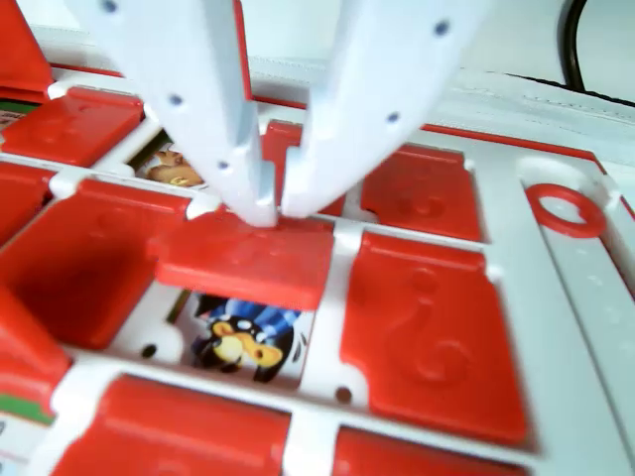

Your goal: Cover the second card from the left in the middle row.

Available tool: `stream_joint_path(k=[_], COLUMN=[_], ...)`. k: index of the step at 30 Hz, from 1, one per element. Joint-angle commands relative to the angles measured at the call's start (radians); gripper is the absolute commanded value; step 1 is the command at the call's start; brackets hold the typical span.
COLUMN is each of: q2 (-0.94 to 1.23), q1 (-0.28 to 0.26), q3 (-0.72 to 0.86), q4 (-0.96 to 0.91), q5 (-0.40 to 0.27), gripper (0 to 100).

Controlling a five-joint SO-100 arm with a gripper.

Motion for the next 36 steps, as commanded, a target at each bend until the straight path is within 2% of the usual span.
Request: stream_joint_path(k=[1,13,20,24,26,29,33,36], q2=[0.032,0.078,0.218,0.31,0.359,0.434,0.541,0.583], q1=[0.0,0.015,0.006,0.015,0.025,0.044,0.107,0.144], q3=[-0.144,-0.176,-0.199,-0.23,-0.238,-0.221,-0.149,-0.178], q4=[-0.04,-0.074,0.115,0.273,0.347,0.469,0.515,0.612], q5=[0.0,-0.008,0.017,0.066,0.057,0.003,0.038,0.04], gripper=[0,0,0,0,0,0,0,0])
